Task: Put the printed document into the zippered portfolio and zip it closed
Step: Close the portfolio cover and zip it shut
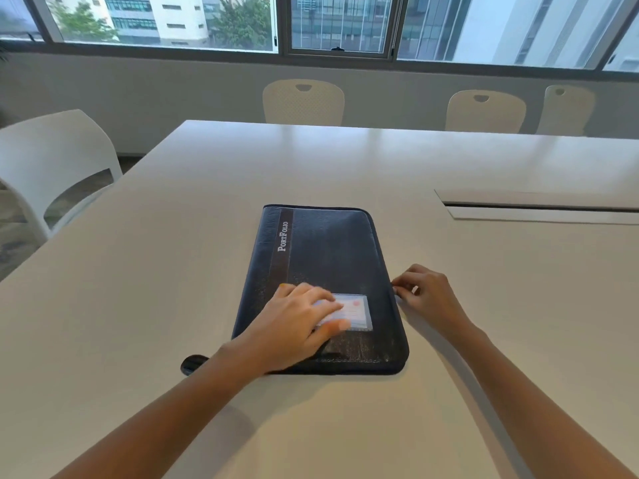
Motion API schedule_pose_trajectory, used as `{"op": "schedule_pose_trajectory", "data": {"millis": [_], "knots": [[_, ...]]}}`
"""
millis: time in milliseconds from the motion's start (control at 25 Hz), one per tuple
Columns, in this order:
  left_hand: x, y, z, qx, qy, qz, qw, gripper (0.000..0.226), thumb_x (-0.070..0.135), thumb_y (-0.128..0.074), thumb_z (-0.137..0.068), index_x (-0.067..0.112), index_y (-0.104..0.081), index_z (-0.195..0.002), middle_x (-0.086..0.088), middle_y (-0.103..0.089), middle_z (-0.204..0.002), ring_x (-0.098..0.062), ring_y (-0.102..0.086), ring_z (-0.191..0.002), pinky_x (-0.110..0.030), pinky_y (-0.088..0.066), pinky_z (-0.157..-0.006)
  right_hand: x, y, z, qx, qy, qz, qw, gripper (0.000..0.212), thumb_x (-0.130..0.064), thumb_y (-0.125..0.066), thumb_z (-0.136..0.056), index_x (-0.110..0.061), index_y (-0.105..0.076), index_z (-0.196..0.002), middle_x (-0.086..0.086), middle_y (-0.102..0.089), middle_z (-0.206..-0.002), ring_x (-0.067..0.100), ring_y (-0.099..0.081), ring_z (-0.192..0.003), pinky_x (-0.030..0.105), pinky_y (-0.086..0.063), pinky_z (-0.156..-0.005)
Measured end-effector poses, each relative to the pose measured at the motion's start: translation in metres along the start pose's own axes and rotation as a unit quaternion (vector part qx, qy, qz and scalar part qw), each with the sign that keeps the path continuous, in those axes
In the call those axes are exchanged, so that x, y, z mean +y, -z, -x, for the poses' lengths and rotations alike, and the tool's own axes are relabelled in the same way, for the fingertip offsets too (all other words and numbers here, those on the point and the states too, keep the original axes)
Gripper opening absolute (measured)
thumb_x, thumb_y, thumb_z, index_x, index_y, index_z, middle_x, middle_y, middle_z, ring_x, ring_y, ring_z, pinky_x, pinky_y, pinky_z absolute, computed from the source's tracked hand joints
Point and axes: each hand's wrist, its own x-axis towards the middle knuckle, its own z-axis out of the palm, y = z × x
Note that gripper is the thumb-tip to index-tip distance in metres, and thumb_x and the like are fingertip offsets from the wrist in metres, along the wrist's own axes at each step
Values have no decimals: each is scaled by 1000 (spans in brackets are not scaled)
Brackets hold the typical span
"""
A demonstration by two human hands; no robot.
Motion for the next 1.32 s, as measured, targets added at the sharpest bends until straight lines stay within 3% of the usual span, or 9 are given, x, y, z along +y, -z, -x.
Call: {"op": "schedule_pose_trajectory", "data": {"millis": [240,400,560,760,1120,1320], "knots": [[-18,-37,-125,-43,-7,-12,999,48,49,-25,-101,38,-30,-148,3,-26,-158,-18,-16,-146,-49,-15,-117,2,-2,4,8,-8,-47,999,7,-18,-70,-85,-19,-76,-88,-9,-67,-83,5,-62,-74,17,-53,-63],[-27,-50,-154,-87,-28,-18,996,48,55,-22,-99,46,-31,-145,3,-15,-162,-17,-3,-149,-51,-1,-118,2,-4,4,31,-18,-18,999,6,-23,-70,-84,-22,-76,-86,-12,-67,-82,3,-59,-73,18,-49,-63],[-30,-56,-152,-91,-26,-26,995,59,57,-16,-99,34,-13,-153,5,-4,-163,-13,5,-149,-49,4,-119,7,-11,-8,59,-27,10,998,5,-24,-71,-84,-21,-75,-85,-11,-67,-81,1,-58,-71,16,-47,-64],[-31,-60,-151,-79,-28,-35,996,66,59,-14,-98,25,-8,-154,6,-1,-163,-12,7,-149,-49,3,-120,15,-18,-54,57,-27,22,998,11,-26,-67,-85,-21,-76,-86,-9,-67,-81,3,-60,-70,21,-51,-66],[-31,-59,-148,-83,-42,-33,995,69,62,-12,-96,26,-4,-154,6,2,-162,-13,11,-148,-51,4,-119,39,-41,-153,82,-40,44,995,10,-19,-69,-85,-12,-75,-84,2,-69,-79,9,-59,-65,28,-54,-66],[-30,-56,-146,-80,-44,0,996,67,62,-20,-96,29,-12,-153,8,-6,-162,-12,5,-149,-49,6,-120,47,-39,-200,9,-107,14,994,9,-22,-72,-83,-15,-77,-87,2,-74,-81,9,-63,-68,26,-53,-70]]}}
